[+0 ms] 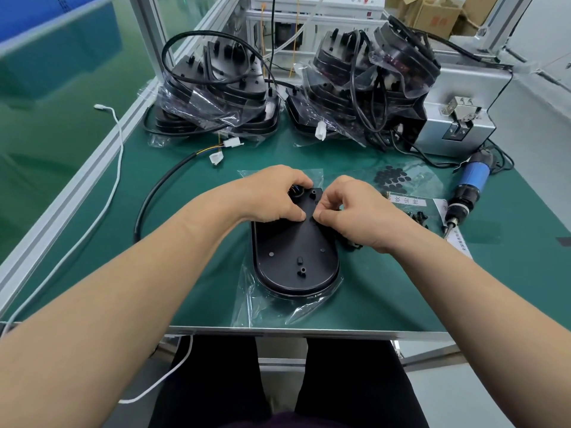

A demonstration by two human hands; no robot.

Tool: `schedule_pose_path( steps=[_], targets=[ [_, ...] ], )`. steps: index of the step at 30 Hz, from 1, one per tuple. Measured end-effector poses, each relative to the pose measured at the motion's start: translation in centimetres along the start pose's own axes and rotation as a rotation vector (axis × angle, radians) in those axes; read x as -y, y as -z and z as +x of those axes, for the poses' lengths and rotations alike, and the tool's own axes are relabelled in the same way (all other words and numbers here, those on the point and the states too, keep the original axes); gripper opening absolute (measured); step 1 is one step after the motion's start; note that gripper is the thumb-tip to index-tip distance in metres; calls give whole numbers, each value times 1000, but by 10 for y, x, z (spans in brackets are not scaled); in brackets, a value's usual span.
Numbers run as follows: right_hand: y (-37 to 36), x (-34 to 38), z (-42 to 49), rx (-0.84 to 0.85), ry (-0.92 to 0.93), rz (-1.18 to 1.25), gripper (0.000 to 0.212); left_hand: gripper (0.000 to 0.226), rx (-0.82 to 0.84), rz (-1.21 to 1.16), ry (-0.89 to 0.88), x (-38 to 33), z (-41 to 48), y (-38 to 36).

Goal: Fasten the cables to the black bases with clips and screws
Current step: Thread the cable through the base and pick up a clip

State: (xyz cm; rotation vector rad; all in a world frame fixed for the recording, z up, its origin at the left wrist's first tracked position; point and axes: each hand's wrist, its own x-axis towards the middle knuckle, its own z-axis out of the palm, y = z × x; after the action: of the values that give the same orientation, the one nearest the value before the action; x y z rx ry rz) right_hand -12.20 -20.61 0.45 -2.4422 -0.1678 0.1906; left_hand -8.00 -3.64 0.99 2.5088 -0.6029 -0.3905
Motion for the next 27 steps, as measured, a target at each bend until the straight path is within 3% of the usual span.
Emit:
schedule_pose_path(
  steps=[27],
  targets=[
    [-7,0,-2,-108,13,-122,12,61,-29,17,97,-7,2,-10]
  ],
)
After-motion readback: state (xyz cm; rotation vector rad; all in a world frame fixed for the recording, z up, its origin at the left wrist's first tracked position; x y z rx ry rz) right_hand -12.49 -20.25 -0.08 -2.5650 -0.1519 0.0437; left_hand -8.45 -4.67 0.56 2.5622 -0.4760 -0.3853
